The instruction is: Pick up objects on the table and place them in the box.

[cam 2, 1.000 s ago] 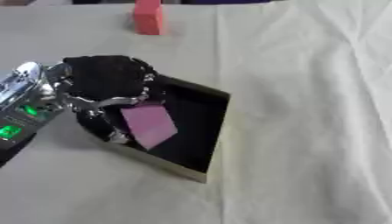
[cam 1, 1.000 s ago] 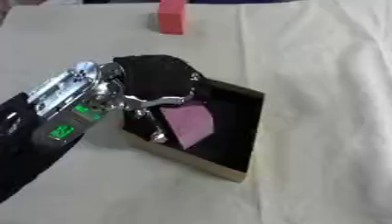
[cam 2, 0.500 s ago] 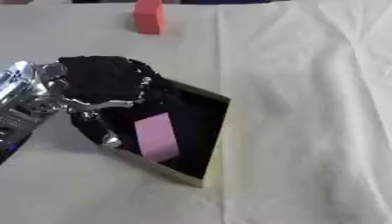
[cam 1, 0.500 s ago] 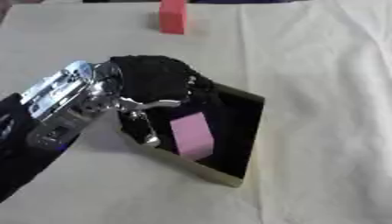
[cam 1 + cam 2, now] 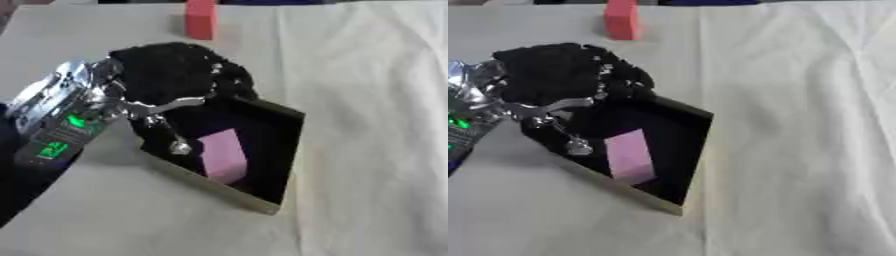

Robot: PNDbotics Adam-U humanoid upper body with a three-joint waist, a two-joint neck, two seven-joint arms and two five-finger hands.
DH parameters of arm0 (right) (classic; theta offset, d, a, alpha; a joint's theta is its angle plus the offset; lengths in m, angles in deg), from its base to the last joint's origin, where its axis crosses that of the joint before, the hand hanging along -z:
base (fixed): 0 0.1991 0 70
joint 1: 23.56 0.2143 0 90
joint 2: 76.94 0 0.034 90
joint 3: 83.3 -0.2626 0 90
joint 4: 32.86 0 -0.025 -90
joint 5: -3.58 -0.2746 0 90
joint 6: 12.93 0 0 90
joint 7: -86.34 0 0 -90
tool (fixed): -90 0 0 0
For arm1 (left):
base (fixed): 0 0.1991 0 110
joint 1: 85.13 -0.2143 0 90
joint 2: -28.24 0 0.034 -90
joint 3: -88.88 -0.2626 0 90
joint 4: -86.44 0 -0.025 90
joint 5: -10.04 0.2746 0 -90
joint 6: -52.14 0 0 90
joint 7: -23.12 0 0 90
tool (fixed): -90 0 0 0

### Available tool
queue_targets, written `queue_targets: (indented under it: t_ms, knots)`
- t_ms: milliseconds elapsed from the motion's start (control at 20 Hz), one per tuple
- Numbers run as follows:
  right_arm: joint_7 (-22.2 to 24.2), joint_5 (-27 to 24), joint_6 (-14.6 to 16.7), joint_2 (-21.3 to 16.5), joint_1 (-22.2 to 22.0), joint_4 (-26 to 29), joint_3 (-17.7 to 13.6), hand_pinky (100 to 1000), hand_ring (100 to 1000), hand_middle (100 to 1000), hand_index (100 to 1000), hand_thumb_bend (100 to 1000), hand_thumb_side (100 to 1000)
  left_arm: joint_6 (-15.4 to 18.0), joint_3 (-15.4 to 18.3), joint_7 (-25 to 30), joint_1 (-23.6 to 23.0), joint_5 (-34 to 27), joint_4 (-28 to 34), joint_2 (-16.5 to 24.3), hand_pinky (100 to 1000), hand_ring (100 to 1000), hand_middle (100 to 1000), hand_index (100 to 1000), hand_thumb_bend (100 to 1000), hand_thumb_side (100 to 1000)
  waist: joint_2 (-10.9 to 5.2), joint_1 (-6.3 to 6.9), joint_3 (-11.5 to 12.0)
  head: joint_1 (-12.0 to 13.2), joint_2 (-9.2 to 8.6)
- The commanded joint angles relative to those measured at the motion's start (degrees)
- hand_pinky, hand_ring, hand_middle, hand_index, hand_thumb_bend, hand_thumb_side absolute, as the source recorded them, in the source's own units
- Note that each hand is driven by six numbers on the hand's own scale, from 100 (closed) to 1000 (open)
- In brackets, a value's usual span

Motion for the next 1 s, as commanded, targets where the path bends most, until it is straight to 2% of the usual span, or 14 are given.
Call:
queue_targets:
  t_ms: [50, 150, 350, 550, 700, 1000]
  knots:
    - [-0.15, 0.51, -0.12, -0.92, 0.42, 1.09, -0.35, 814, 792, 660, 721, 100, 648, -0.7, 3.69, -3.04, 1.8, -1.3, 1.2, 0.84, 806, 829, 853, 931, 530, 248, -1.45, -0.05, 0.1, -0.13, -0.43]
    - [-0.12, 0.7, -0.15, -0.86, 0.38, 1.24, -0.33, 814, 792, 660, 721, 100, 648, -1.3, 5.3, -4.26, 2.17, -2.33, 1.22, 1.11, 804, 828, 858, 935, 509, 287, -1.54, 0.04, 0.07, -0.19, -0.45]
    - [-0.03, 1.16, -0.2, -0.71, 0.49, 1.54, -0.28, 815, 793, 662, 722, 100, 648, -3.29, 9.73, -6.53, 3.02, -3.94, 1.22, 2.01, 809, 832, 857, 932, 520, 288, -1.64, 0.15, -0.14, -0.3, -0.42]
    - [0.39, 1.85, -0.25, -0.74, 0.96, 1.61, -0.02, 815, 793, 663, 722, 100, 647, -7.63, 13.94, -9.07, 3.97, -5.09, -0.44, 2.03, 797, 824, 848, 930, 508, 294, -1.7, 0.2, -0.66, -0.02, -0.5]
    - [0.73, 2.25, -0.28, -0.74, 1.23, 1.61, 0.2, 815, 793, 663, 722, 100, 647, -9.52, 15.16, -9.73, 5.75, -5.23, -4.46, 2.05, 799, 828, 849, 931, 501, 314, -1.76, 0.35, -0.99, 0.44, -0.45]
    - [1.18, 2.48, -0.33, -0.79, 1.63, 1.54, 0.47, 815, 793, 664, 722, 100, 647, -10.2, 16.04, -9.88, 9.53, -3.6, -13.8, 0.74, 808, 844, 856, 935, 494, 346, -1.73, 0.54, -1.63, 1.13, -1.17]
